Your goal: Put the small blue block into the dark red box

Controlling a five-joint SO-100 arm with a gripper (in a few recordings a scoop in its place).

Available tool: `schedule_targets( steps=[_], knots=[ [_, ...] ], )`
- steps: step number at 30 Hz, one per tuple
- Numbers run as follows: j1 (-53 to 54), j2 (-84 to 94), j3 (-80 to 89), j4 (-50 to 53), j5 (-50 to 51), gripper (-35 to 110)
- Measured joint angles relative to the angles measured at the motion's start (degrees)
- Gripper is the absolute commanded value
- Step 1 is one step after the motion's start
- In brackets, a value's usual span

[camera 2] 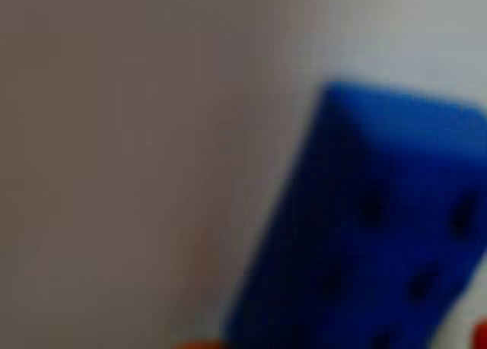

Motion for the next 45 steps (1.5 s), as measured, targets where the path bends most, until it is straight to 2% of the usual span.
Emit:
schedule_targets(
  steps=[9, 14, 18, 30, 38, 45],
  knots=[
    [-0.62, -1.41, -0.79, 0.00, 0.26, 16],
    [-0.26, -1.58, -0.97, -0.09, 0.70, 11],
    [0.26, -1.58, -0.70, 1.41, 1.41, 1],
    [0.79, 0.09, 2.37, 1.49, 3.43, 0],
    [11.87, 15.29, 15.21, 2.46, 13.54, 0],
    [31.55, 22.41, 20.57, 2.46, 24.52, 0]
  ],
)
